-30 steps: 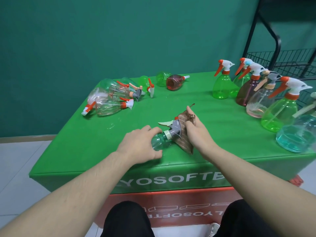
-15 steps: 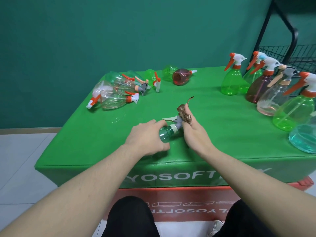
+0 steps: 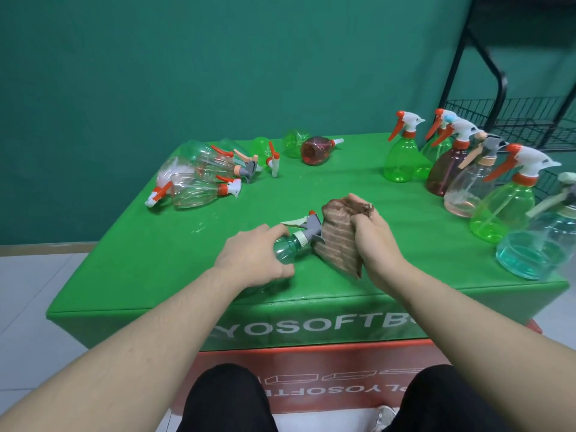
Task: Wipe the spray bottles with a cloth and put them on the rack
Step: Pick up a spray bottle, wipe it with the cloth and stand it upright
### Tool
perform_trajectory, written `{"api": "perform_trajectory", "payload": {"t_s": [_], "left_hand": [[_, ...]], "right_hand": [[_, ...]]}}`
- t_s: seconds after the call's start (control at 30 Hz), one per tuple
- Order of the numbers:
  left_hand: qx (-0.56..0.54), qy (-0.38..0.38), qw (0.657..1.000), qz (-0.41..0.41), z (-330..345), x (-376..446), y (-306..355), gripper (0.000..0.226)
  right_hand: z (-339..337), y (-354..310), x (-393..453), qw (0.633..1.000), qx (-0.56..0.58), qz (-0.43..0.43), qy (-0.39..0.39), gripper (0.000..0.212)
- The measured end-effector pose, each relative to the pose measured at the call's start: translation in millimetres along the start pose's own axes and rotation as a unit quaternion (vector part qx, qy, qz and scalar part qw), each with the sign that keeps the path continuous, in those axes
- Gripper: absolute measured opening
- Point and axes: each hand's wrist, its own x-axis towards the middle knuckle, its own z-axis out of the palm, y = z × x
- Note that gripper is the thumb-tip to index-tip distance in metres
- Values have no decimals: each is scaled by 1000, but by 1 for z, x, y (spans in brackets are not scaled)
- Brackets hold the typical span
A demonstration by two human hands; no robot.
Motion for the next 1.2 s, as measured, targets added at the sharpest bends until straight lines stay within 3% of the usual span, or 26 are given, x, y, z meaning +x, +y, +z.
{"api": "perform_trajectory", "payload": {"t_s": [0.1,0.2,0.3,0.4,0.73,0.9,1.1,1.2], "left_hand": [[16,11,1000,25,2,-4,2,67],[25,26,999,40,4,-7,2,67],[23,31,998,41,5,-7,-1,68],[17,31,999,39,6,-6,-1,68],[-1,22,999,32,4,-2,2,69],[3,25,999,44,6,-2,2,67],[3,38,998,56,8,-5,-3,66],[0,37,998,58,8,-4,-4,65]], "right_hand": [[9,-10,17,999,32,0,31,48],[21,-10,28,992,-98,-76,-3,43],[28,1,31,943,-295,-121,-91,48],[27,15,27,875,-417,-180,-165,58],[-6,32,-7,760,-561,-240,-223,73],[-13,32,-9,745,-579,-241,-226,72],[-1,16,22,764,-568,-197,-233,61],[7,11,31,752,-578,-187,-256,69]]}}
